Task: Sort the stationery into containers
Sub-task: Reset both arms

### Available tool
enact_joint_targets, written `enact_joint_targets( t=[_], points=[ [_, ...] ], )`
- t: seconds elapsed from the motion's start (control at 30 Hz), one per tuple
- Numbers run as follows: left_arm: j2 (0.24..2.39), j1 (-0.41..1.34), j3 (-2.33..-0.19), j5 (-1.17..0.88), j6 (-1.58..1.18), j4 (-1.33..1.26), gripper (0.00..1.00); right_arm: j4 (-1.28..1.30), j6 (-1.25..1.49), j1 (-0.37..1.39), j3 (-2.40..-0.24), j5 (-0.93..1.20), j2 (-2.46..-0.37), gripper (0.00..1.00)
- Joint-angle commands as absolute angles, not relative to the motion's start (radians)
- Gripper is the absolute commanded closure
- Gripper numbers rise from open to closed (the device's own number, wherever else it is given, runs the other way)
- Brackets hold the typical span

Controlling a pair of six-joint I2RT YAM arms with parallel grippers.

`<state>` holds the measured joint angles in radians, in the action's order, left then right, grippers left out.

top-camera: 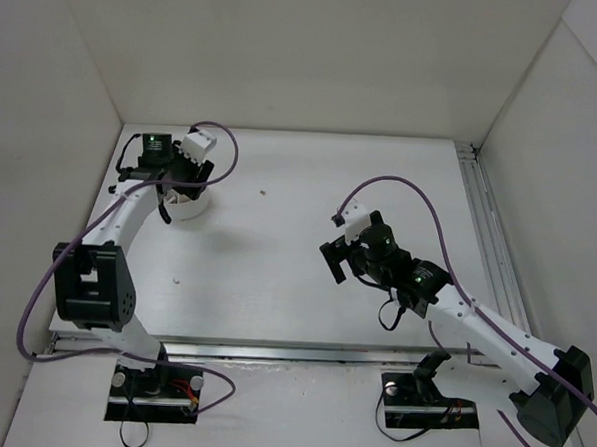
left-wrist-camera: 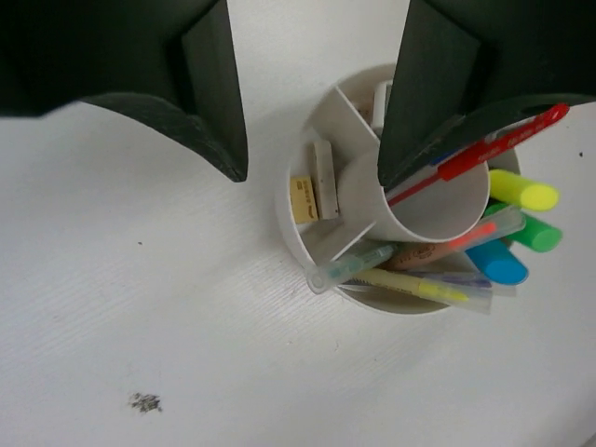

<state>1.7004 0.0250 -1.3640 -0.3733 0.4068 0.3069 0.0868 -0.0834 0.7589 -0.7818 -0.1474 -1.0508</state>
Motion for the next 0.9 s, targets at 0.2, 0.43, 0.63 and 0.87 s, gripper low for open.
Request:
enact_joint_targets(
  t=[0.2,0.43,0.63,0.87],
  points=[
    [1.232,0.041,-1.247,-0.395,0.214,0.150,0.01,0.052,-0.016,0.755,-0.816,-0.181,-0.944,0.02],
    [0.895,0.104,-1.038,-0.094,-0.280,0.241,0.01,0.093,0.262,0.749,-0.769,-0.559,-0.855,0.02],
    [0.600,0.114,-0.888,-0.012,-0.451,0.365,0.01,0.127,0.388,0.749,-0.704,-0.612,-0.741,0.02],
    [0.564,0.124,-0.867,0.015,-0.494,0.376,0.01,0.153,0.434,0.750,-0.661,-0.637,-0.667,0.02]
  ],
)
